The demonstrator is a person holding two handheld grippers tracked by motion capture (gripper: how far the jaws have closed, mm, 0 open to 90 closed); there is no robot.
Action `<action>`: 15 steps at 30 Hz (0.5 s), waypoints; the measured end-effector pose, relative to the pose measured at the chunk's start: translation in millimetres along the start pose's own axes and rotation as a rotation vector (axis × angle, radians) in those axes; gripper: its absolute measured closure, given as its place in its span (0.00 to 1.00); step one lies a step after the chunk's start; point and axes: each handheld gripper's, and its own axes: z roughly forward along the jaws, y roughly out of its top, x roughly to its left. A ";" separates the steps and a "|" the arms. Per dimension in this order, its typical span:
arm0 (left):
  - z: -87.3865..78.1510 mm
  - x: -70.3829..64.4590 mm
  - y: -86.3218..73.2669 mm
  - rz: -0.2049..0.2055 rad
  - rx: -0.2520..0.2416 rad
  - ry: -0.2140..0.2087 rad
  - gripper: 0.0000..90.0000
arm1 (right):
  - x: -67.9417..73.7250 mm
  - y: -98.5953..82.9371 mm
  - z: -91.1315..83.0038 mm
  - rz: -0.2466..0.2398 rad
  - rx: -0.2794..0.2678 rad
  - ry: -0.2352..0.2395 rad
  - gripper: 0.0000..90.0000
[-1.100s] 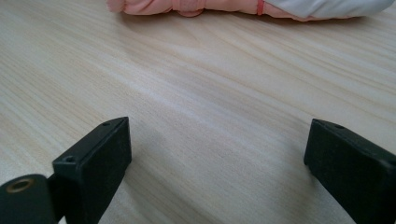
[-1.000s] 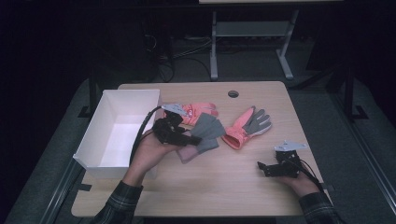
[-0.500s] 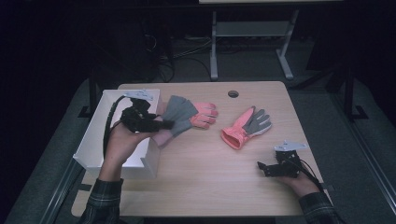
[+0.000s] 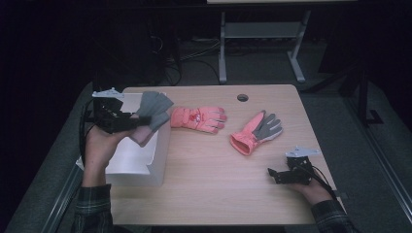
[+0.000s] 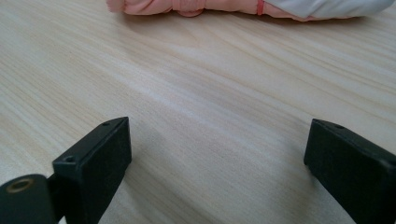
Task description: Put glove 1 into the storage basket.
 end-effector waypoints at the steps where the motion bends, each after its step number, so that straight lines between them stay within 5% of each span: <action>1: -1.8 4.3 -1.5 -0.009 -0.001 0.013 0.72 | 0.0 0.0 0.0 0.000 0.000 0.000 0.08; 7: -5.8 29.8 -13.0 -0.067 0.000 0.101 0.72 | 0.0 0.0 0.0 0.000 0.000 0.000 0.08; 15: 22.0 55.6 -32.7 -0.119 0.073 0.186 0.71 | -0.1 0.0 -0.1 -0.001 0.001 0.000 0.08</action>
